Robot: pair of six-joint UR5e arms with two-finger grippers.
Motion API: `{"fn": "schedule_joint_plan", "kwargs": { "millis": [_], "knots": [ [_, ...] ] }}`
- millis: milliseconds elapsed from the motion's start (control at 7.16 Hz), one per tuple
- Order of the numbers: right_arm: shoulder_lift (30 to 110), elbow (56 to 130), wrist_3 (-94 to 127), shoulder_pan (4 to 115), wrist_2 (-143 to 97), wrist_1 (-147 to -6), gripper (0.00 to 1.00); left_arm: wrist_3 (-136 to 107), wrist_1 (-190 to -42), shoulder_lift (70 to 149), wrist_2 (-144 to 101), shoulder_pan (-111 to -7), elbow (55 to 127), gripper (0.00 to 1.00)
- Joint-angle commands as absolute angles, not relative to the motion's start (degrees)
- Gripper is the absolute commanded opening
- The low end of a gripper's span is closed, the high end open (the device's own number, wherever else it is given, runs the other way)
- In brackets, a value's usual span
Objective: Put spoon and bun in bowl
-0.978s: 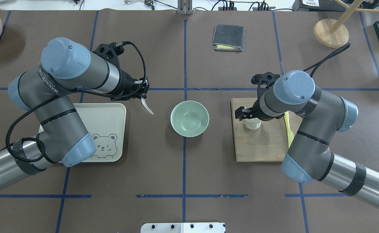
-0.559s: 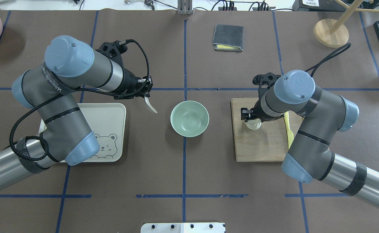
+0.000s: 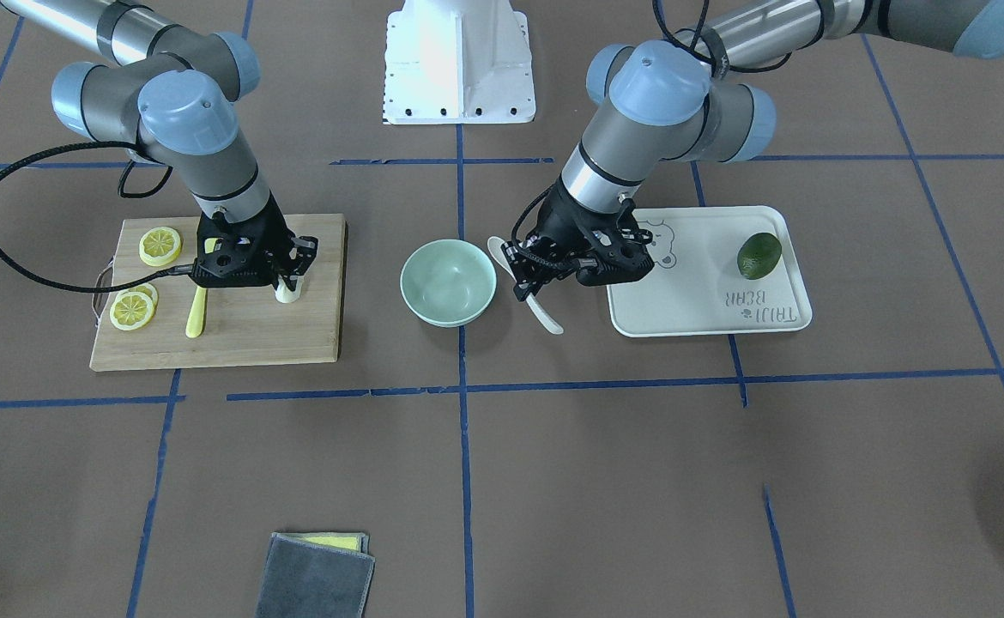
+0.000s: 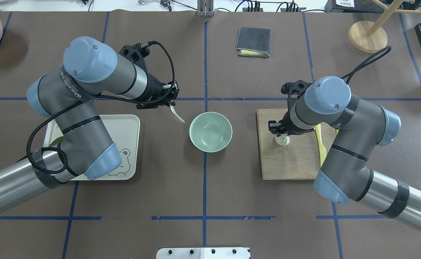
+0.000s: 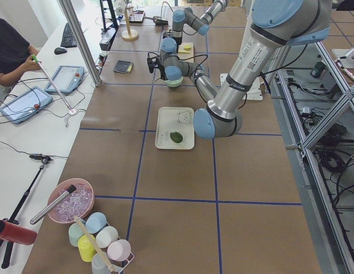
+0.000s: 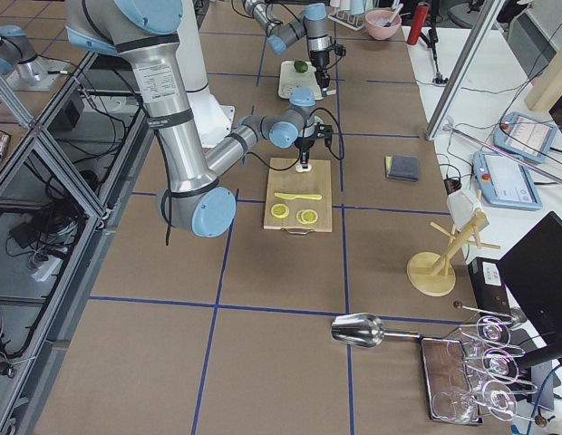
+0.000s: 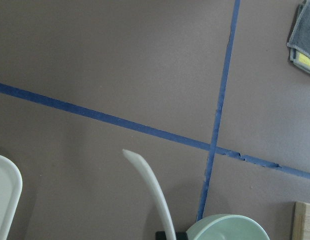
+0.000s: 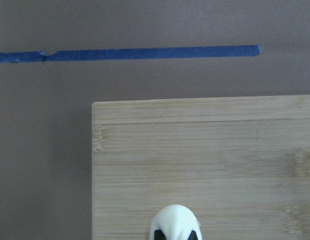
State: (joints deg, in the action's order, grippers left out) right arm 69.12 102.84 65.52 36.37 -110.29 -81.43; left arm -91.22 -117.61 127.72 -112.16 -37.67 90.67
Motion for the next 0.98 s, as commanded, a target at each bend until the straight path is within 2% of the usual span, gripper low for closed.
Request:
{"fn": "schedule_joint_plan", "kwargs": {
  "millis": [0,559,699,838],
  "knots": [
    [68.9,105.6,65.1,38.1,-111.3,-85.1,0.00,-93.5,-122.9,129.5,-111.7,-37.1,85.9,0.00],
    [69.0,105.6,64.5,40.5,-112.1,-85.1,0.00,-95.3,-124.6,132.2,-106.8,-33.4,83.9,0.00],
    [69.0,105.6,64.5,40.6,-112.1,-85.1,0.00,-94.9,-124.6,131.9,-106.7,-32.4,83.9,0.07],
    [68.9,105.6,64.5,40.6,-112.1,-85.1,0.00,-94.7,-124.6,131.8,-106.7,-31.4,83.9,0.55]
  ]
}}
